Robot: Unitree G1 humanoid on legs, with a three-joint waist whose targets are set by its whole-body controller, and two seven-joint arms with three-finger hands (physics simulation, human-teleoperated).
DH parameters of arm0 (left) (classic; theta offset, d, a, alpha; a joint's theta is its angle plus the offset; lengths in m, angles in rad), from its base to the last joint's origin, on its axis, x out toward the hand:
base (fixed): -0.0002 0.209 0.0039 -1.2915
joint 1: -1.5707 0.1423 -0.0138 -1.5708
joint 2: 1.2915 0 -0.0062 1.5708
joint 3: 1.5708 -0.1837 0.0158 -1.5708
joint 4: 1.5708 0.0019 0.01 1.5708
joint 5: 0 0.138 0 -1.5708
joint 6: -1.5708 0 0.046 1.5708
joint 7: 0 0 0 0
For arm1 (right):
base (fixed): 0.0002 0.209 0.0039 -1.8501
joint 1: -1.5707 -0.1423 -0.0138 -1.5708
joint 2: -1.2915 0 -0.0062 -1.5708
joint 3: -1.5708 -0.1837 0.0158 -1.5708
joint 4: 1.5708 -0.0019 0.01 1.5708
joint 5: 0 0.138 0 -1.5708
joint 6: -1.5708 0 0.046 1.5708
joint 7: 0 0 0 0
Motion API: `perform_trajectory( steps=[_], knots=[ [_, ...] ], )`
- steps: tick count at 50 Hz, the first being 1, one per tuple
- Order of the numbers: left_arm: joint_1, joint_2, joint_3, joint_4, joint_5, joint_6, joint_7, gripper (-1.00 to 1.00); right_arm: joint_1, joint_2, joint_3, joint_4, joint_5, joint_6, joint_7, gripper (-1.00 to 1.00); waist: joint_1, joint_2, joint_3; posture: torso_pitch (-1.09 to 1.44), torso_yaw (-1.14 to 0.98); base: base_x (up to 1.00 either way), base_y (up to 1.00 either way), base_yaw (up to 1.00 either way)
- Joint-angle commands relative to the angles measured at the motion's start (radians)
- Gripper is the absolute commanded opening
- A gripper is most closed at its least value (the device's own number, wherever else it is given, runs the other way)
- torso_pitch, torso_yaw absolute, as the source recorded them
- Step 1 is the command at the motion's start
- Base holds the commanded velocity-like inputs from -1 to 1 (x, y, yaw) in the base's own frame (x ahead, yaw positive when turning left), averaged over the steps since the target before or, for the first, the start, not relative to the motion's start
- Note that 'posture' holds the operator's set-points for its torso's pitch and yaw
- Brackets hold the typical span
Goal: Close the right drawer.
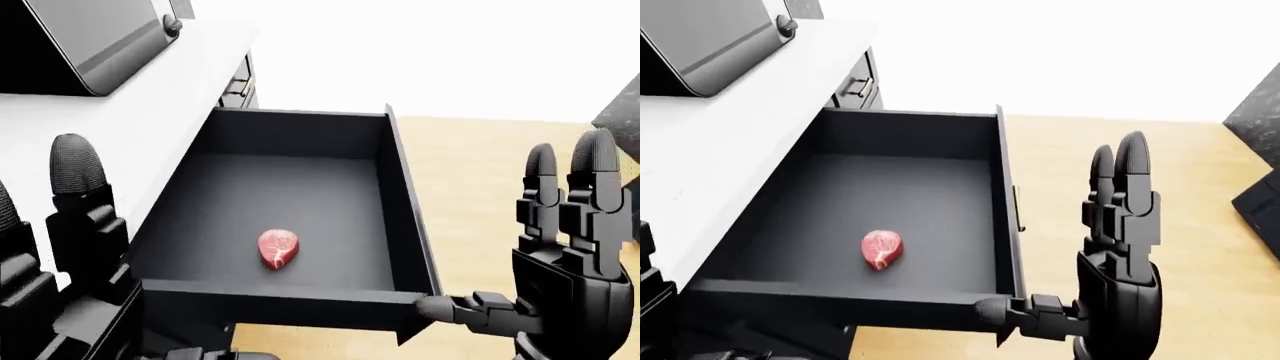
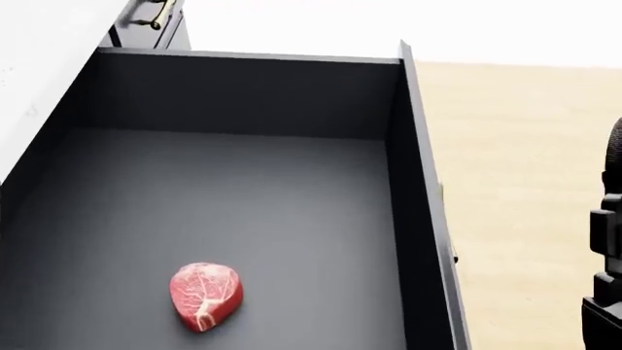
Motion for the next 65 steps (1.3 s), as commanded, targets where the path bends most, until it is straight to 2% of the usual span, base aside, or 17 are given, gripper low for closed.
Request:
perform_trajectory(
  steps=[1,7,23,26,28,35,46,48,49,50,51,52,55,56,59,62,65],
  knots=[
    [-0.01,-0.005,0.009,-0.06,-0.009,0.007,-0.015,1.0,-0.007,0.0,0.005,-0.049,-0.001,-0.037,-0.001,1.0,0.001,-0.001,-0.018,0.0,0.0,0.0,0.0,0.0],
    [-0.026,-0.021,0.019,-0.092,-0.011,0.053,-0.03,1.0,-0.011,-0.001,0.002,-0.052,0.006,-0.031,-0.001,1.0,0.001,0.011,-0.028,0.0,0.0,0.0,0.0,0.0],
    [-0.065,0.0,0.019,-0.141,0.001,0.138,0.0,1.0,0.002,0.011,-0.024,-0.096,0.035,-0.02,0.015,1.0,0.004,0.004,-0.014,0.0,0.0,0.0,0.0,0.0],
    [-0.062,0.013,0.016,-0.141,0.002,0.137,0.013,1.0,-0.007,0.017,-0.058,-0.113,0.058,0.0,0.014,1.0,0.006,0.004,-0.014,0.0,0.0,0.0,0.0,0.0],
    [-0.023,-0.012,0.02,-0.062,-0.017,0.02,-0.024,1.0,-0.009,0.028,-0.083,-0.119,0.058,-0.005,0.012,1.0,0.008,0.002,-0.012,0.0,0.0,0.0,0.0,0.0],
    [-0.048,-0.024,0.023,-0.128,-0.006,0.108,-0.028,1.0,-0.039,0.044,-0.141,-0.112,0.062,0.009,0.013,1.0,0.008,-0.002,-0.013,0.0,0.0,0.0,0.0,0.0],
    [-0.022,-0.033,0.026,-0.062,-0.019,0.016,-0.045,1.0,-0.119,0.035,-0.236,-0.056,0.02,0.033,-0.041,1.0,0.004,0.0,-0.02,0.0,0.0,0.0,0.0,0.0],
    [-0.038,-0.028,0.026,-0.108,-0.011,0.076,-0.036,1.0,-0.131,0.026,-0.266,-0.051,0.03,0.048,-0.051,1.0,0.002,0.001,-0.022,0.0,0.0,0.0,0.0,0.0],
    [-0.039,-0.028,0.027,-0.109,-0.011,0.079,-0.036,1.0,-0.199,-0.031,-0.332,-0.033,0.09,0.109,-0.045,1.0,0.002,0.001,-0.023,0.0,0.0,0.0,0.0,0.0],
    [-0.039,-0.029,0.027,-0.111,-0.012,0.08,-0.036,1.0,-0.341,-0.187,-0.484,0.056,0.239,0.215,-0.02,1.0,0.002,0.0,-0.024,0.0,0.0,0.0,0.0,0.0],
    [-0.039,-0.03,0.028,-0.109,-0.01,0.077,-0.037,1.0,-0.412,-0.278,-0.542,0.019,0.297,0.363,-0.035,1.0,0.0,-0.003,-0.026,0.0,0.0,0.0,0.0,0.0],
    [-0.037,-0.03,0.027,-0.108,-0.01,0.076,-0.037,1.0,-0.433,-0.308,-0.564,-0.002,0.316,0.426,-0.046,1.0,-0.003,-0.009,-0.027,0.0,0.0,0.0,0.0,0.0],
    [-0.036,-0.031,0.024,-0.131,-0.007,0.097,-0.033,1.0,-0.431,-0.322,-0.603,0.162,0.322,0.315,-0.014,1.0,0.002,-0.008,-0.015,0.0,0.0,0.0,0.0,0.0],
    [-0.068,-0.001,0.015,-0.138,0.012,0.136,0.005,1.0,-0.433,-0.332,-0.609,0.218,0.325,0.27,-0.005,1.0,0.001,-0.009,-0.014,0.0,0.0,0.0,0.0,0.0],
    [-0.194,0.218,-0.018,-0.14,0.038,0.27,0.221,1.0,-0.435,-0.363,-0.617,0.291,0.313,0.213,-0.001,1.0,-0.006,-0.011,-0.023,0.0,0.0,0.0,0.0,0.0],
    [-0.212,0.4,0.003,-0.14,-0.041,0.307,0.379,1.0,-0.444,-0.399,-0.643,0.359,0.307,0.174,0.0,1.0,-0.009,-0.004,-0.024,0.0,0.0,0.0,0.0,0.0],
    [-0.198,0.529,0.013,-0.14,-0.091,0.299,0.491,1.0,-0.449,-0.429,-0.664,0.419,0.304,0.149,-0.004,1.0,-0.011,0.01,-0.022,0.0,0.0,0.0,0.0,0.0]
  ],
)
